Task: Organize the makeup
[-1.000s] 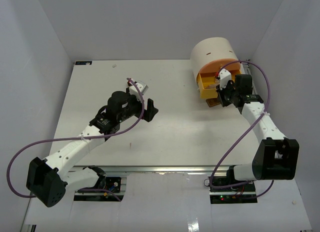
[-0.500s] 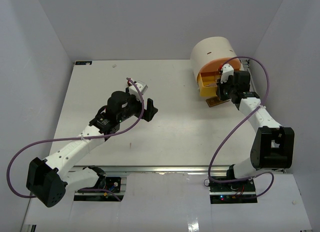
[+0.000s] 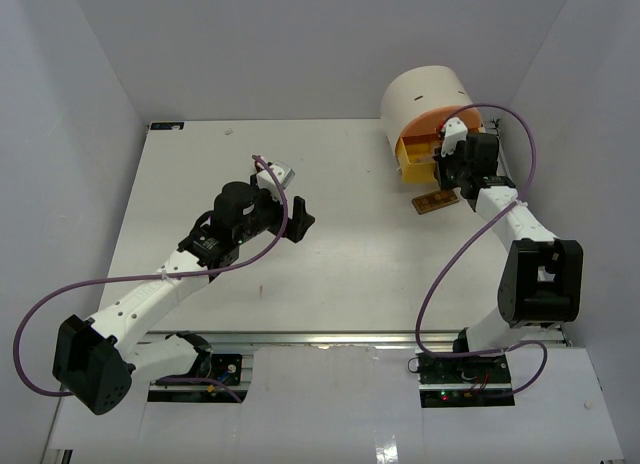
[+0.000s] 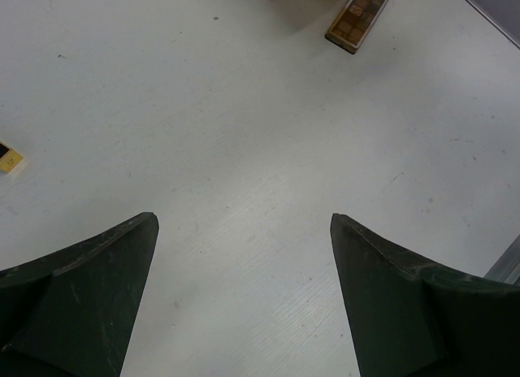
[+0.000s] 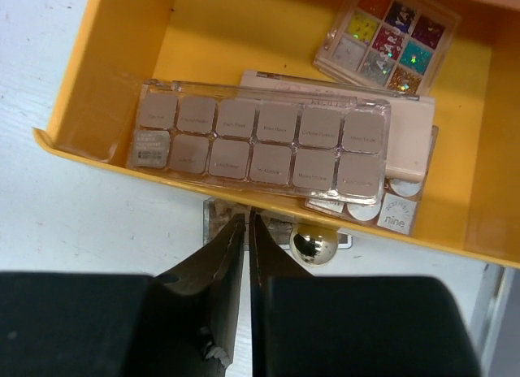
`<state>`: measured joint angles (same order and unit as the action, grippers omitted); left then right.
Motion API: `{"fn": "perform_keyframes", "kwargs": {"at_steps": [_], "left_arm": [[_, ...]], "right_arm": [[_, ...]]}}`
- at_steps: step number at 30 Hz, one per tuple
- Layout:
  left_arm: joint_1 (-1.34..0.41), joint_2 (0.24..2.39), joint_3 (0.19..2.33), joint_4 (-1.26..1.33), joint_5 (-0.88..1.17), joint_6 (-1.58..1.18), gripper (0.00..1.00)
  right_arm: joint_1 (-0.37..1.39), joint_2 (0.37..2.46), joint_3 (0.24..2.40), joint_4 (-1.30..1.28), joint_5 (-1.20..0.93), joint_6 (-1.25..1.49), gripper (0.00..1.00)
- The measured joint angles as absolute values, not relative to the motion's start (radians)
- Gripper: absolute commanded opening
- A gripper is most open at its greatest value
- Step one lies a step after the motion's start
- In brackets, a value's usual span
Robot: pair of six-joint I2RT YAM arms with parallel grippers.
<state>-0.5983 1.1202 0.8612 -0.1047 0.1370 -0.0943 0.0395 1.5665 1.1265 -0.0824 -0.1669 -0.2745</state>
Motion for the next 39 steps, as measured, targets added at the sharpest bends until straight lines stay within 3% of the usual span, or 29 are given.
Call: {"fn": "perform_keyframes", "kwargs": {"at_steps": [5, 14, 18, 31, 39], "left_arm": [[-0.598, 1.120, 0.861, -0.105, 0.133, -0.094, 0.98], [-0.597, 1.120, 0.861, -0.105, 0.134, -0.094, 0.98], [-0.596, 1.120, 0.861, -0.105, 0.135, -0.094, 0.98], [-0.596, 1.120, 0.861, -0.105, 0.134, -0.094, 0.98], [-0.596, 1.120, 0.861, -0.105, 0.134, -0.093, 0.98]], "right_arm": [[0.040, 1.549, 1.144, -0.113, -0.172, -0.373, 0.10], [0.038, 1.293, 0.979, -0.103, -0.094, -0.537, 0.08], [0.011, 1.272, 0.938, -0.069, -0.053, -0.535, 0.08], [-0.053, 1.552, 1.098, -0.179, 0.056, -0.164, 0.08], [-0.057, 1.658, 1.170, -0.059, 0.138, 0.008, 0.08]]}}
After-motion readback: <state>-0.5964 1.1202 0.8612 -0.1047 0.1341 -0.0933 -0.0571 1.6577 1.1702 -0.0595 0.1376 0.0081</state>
